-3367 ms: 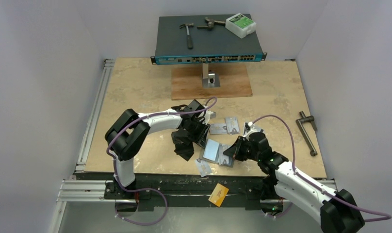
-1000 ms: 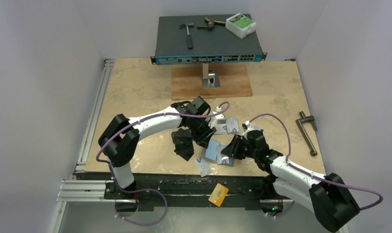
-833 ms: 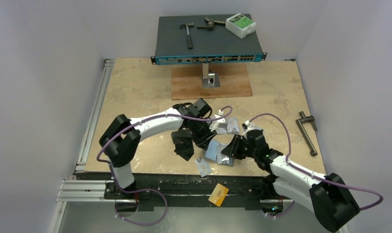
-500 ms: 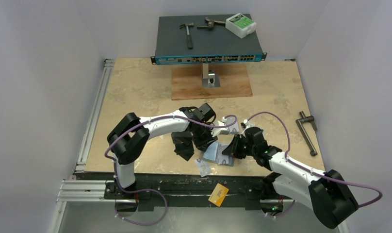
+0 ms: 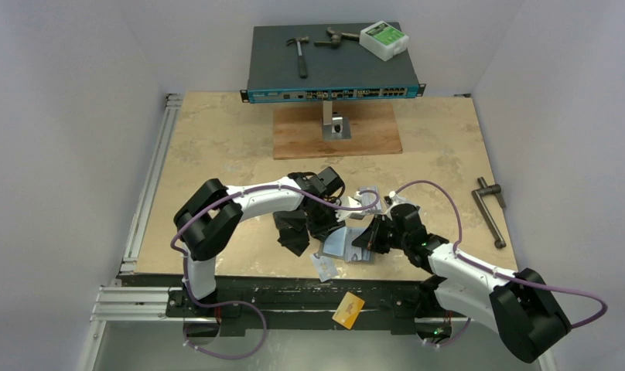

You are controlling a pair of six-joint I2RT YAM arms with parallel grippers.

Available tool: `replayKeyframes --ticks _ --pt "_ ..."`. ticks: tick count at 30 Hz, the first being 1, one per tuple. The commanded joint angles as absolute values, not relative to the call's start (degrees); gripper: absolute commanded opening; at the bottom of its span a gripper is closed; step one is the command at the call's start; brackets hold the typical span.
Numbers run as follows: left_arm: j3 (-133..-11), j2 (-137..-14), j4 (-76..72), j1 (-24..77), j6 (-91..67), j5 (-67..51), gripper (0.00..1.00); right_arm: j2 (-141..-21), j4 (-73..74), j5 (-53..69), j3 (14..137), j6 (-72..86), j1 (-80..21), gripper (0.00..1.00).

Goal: Put the credit cards into the card holder
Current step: Insert the credit card into the card holder.

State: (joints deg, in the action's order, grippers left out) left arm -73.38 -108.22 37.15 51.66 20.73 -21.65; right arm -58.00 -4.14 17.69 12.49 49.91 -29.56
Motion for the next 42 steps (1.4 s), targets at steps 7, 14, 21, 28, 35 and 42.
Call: replayKeyframes --ticks 7,14,21,28,35,42 --pt "-72.5 -108.7 35.2 52.9 22.1 -19.8 0.25 -54.5 2.6 16.3 13.8 48.5 -29.2 0.15" --pt "-71.9 -108.3 34.3 52.8 20.9 -19.7 0.23 -54.4 7.5 18.7 15.6 46.9 -29.2 0.21" --pt "-71.5 -108.1 33.8 52.8 21.0 -19.3 0.22 -51.3 12.5 18.7 18.4 46.5 -29.1 0.27" --pt "-71.2 -107.8 33.7 52.4 21.1 -18.9 0.22 -52.1 10.6 20.4 18.0 47.1 -29.2 0.27" --pt "-71.3 -107.8 33.7 52.2 21.1 -18.6 0.21 -52.5 8.4 22.8 16.1 48.2 -28.9 0.0" --pt "-71.0 -107.5 33.9 52.0 21.2 -18.5 0.21 -48.7 7.8 21.9 15.2 48.6 -26.6 0.0"
